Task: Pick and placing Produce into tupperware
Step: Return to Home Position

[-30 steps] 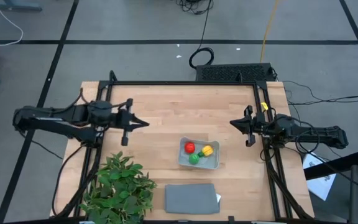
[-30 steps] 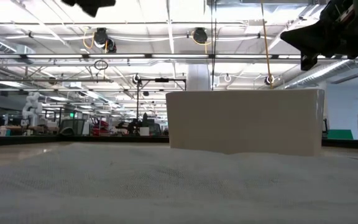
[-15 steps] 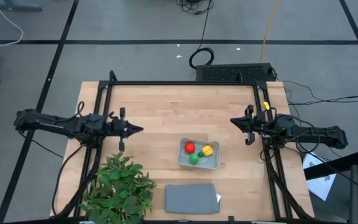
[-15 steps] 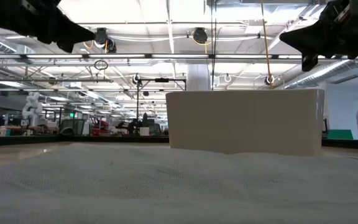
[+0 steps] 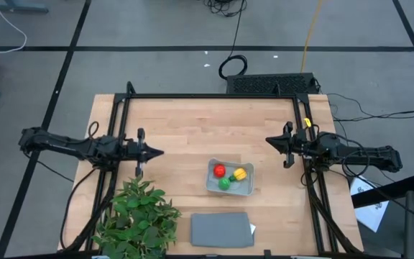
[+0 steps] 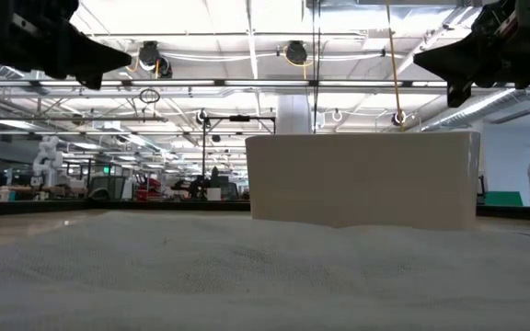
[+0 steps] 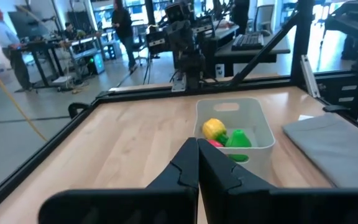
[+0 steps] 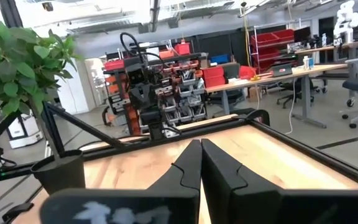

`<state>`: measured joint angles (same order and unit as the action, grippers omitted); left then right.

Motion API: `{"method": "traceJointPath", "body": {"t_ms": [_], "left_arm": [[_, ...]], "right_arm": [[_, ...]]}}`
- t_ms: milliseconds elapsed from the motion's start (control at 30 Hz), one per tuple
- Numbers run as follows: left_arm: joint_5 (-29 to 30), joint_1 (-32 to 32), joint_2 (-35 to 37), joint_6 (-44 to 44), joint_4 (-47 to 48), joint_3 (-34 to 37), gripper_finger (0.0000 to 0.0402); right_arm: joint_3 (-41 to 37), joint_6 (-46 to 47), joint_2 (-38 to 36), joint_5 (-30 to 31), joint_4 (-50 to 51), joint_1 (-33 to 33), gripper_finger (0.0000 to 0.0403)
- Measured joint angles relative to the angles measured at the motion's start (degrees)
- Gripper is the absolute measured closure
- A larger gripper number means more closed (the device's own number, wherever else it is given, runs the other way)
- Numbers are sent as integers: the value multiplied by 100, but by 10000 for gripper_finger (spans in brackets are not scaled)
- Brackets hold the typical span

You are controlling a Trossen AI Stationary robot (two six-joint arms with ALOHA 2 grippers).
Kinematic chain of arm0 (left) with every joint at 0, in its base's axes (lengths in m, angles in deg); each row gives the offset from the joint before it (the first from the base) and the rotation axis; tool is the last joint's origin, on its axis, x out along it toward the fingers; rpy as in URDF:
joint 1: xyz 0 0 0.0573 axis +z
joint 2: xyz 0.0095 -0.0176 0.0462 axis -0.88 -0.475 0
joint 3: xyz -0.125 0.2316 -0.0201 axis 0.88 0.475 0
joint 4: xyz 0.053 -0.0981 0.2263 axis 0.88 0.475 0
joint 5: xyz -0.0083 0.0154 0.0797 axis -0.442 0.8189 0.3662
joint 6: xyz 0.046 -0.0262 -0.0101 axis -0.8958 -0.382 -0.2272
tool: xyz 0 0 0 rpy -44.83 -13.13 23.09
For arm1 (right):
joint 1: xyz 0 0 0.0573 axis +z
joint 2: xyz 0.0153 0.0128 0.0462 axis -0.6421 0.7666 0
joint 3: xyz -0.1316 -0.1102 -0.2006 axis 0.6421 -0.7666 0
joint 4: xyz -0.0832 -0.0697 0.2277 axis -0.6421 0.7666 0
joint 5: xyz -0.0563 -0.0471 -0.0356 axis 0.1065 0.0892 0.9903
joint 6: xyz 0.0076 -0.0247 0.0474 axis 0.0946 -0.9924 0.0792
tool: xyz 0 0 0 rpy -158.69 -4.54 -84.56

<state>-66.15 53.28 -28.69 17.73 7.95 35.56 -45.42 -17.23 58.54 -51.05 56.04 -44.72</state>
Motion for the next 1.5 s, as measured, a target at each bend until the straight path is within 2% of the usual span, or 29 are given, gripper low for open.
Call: {"method": "traceJointPath", "body": {"t_ms": [100,367,600,800,967,1133,1500], "left_arm": [[-42,-31,20,-10,-263,166,401],[-83,-233,353,-516,-428,282,401],[222,-116,1209,-592,615,284,401],[-159,-12,1720,-482,988,284,401],[-655,166,1766,-570,1107,284,401],[-849,331,1764,-396,1263,311,401],[-868,348,1762,-390,1246,337,401]], "right_arm": [[0,-2,0,-297,-6,-2,403],[0,10,-23,-340,-4,0,403],[2,16,-39,-341,-7,0,403],[2,3,-39,-341,-4,0,403],[2,-117,-37,-440,80,0,403],[2,-109,-37,-446,123,0,403],[2,-66,-37,-444,251,0,403]]}}
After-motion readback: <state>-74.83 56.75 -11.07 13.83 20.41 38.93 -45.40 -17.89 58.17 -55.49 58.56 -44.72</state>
